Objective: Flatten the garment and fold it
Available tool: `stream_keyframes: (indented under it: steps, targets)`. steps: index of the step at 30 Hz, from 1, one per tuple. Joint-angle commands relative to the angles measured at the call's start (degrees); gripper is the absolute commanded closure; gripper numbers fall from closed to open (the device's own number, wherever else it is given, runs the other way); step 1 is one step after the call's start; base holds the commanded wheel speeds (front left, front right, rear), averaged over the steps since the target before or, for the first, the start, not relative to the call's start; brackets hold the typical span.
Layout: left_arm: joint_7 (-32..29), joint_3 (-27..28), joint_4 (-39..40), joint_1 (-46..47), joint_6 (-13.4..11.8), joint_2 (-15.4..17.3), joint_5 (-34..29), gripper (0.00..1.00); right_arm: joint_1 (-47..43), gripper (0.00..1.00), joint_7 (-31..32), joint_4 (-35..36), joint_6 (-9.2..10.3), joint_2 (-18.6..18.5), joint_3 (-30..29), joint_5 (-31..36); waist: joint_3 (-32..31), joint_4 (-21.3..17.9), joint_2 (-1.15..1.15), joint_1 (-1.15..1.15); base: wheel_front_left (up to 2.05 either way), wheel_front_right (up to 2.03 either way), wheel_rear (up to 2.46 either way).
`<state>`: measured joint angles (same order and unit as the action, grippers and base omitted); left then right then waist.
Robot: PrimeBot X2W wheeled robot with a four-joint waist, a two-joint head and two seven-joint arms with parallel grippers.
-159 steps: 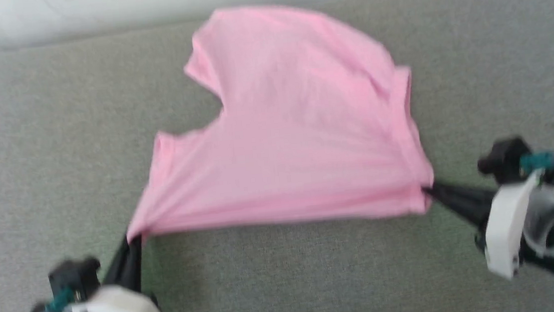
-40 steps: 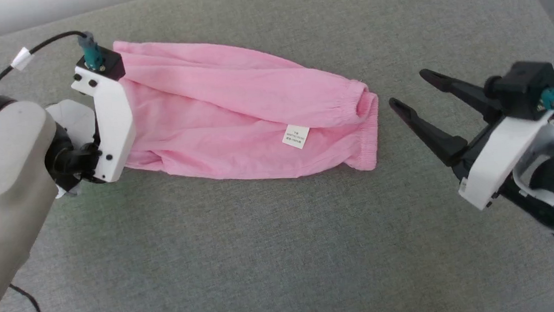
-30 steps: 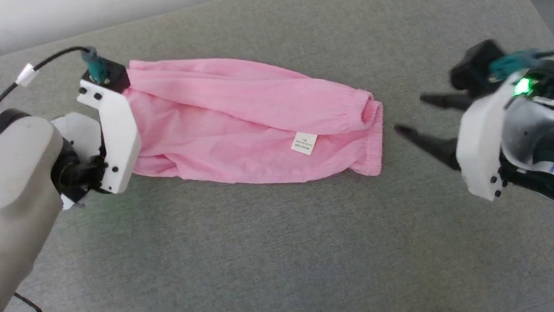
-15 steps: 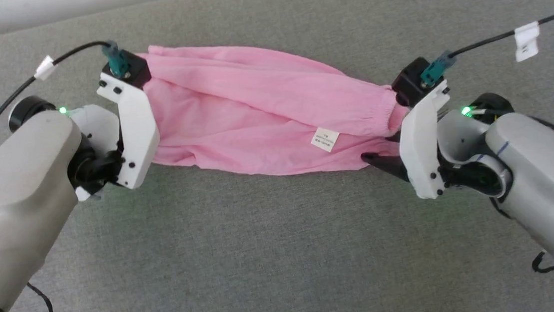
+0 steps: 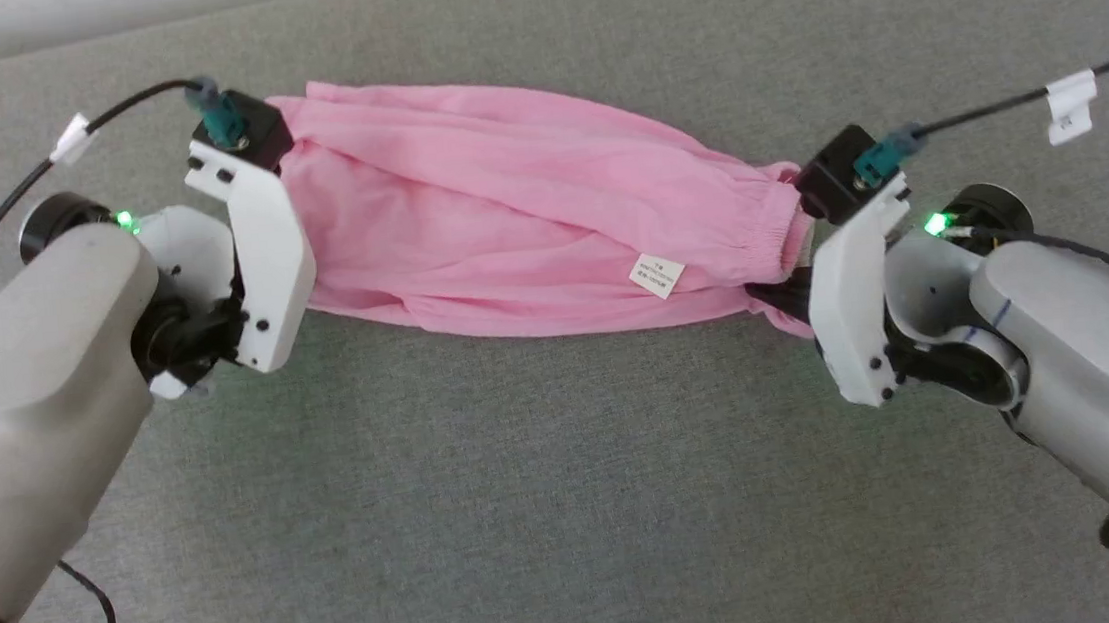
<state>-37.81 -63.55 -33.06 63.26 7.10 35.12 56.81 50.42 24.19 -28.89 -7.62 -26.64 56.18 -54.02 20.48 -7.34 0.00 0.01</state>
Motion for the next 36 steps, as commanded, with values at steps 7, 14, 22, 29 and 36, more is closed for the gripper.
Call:
stream_keyframes:
  steps: [7,14,22,29,36]
  targets:
    - [5.70,-1.69,4.48,-5.20,0.38,4.23,0.63,1.00,-1.43,1.00,-7.19,7.33,0.13,-6.82,3.82,-0.33,-6.40,0.54,0.00,-0.01,0.00,0.00,0.00]
    - [9.94,-3.97,13.60,-13.27,-0.34,9.72,1.00,1.00,-6.10,1.00,-8.86,14.30,0.13,-13.22,7.43,-1.18,-11.25,2.50,0.00,-0.01,0.00,0.00,0.00]
    - [16.39,-4.91,23.31,-25.41,-7.19,13.77,2.57,1.00,-14.57,1.00,-9.70,19.19,0.13,-18.72,8.75,-1.60,-14.01,4.55,0.00,-0.01,0.00,0.00,0.00]
    - [20.09,-5.35,28.32,-32.15,-11.71,13.91,4.14,1.00,-19.38,1.00,-8.39,19.93,0.13,-20.89,7.85,-1.59,-14.44,5.54,0.00,-0.01,0.00,0.00,0.00]
    - [22.01,-5.86,26.03,-35.03,-13.02,11.57,4.82,1.00,-22.40,0.60,-7.33,17.40,0.13,-18.06,6.47,-1.44,-13.78,6.06,0.00,-0.01,0.00,0.00,0.00]
